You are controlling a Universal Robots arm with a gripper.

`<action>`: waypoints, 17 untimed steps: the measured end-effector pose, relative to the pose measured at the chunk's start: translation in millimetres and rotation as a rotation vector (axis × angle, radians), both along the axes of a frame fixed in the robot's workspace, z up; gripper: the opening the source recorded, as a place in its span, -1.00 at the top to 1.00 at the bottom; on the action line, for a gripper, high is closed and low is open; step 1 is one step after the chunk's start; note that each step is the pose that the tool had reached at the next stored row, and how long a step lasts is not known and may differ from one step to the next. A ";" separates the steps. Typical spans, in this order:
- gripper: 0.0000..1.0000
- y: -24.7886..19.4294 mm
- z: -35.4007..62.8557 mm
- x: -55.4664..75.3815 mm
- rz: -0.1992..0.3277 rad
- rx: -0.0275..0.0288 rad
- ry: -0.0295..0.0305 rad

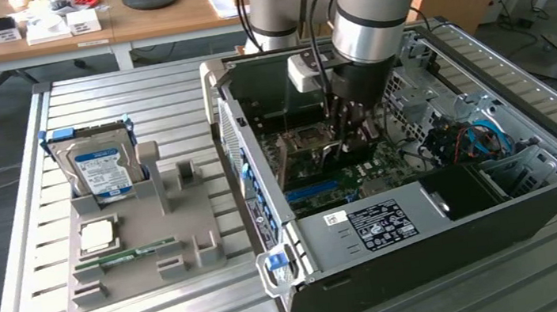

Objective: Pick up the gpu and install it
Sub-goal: 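Insert the gpu into the slot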

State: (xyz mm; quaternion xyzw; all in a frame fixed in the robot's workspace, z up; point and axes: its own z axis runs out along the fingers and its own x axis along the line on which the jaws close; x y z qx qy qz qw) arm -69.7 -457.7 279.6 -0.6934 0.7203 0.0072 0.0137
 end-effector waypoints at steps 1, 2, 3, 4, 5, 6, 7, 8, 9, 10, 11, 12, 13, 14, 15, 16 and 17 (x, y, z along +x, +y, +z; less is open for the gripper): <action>0.47 -0.3 0.0 -0.3 0.000 0.0001 0.0000; 0.47 -0.7 0.0 -0.6 0.000 0.0000 0.0000; 0.47 -1.3 0.0 -0.8 0.000 0.0000 0.0001; 0.47 -1.9 0.0 -1.1 0.000 0.0000 0.0001; 0.47 -2.5 0.0 -1.3 0.000 0.0001 0.0000; 0.47 -2.7 -0.1 -1.9 0.000 0.0001 0.0000; 0.47 -2.7 -0.1 -2.7 0.000 0.0002 0.0000; 0.47 -2.7 -0.1 -3.5 0.000 0.0001 0.0000; 0.47 -2.8 -0.1 -4.5 0.000 -0.0001 0.0000; 0.47 -2.7 -0.2 -5.4 0.000 0.0001 0.0000; 0.47 -2.7 -0.2 -6.0 0.000 0.0001 0.0000; 0.47 -2.7 -0.2 -6.1 0.000 0.0000 0.0001; 0.47 -2.8 -0.2 -6.2 0.000 0.0000 0.0000; 0.47 -2.8 -0.2 -6.2 0.000 0.0000 0.0001; 0.47 -2.7 -0.2 -6.2 0.000 0.0000 0.0000; 0.47 -2.7 -0.3 -7.0 0.000 0.0001 0.0000; 0.47 -2.7 -0.3 -7.7 0.000 0.0001 0.0000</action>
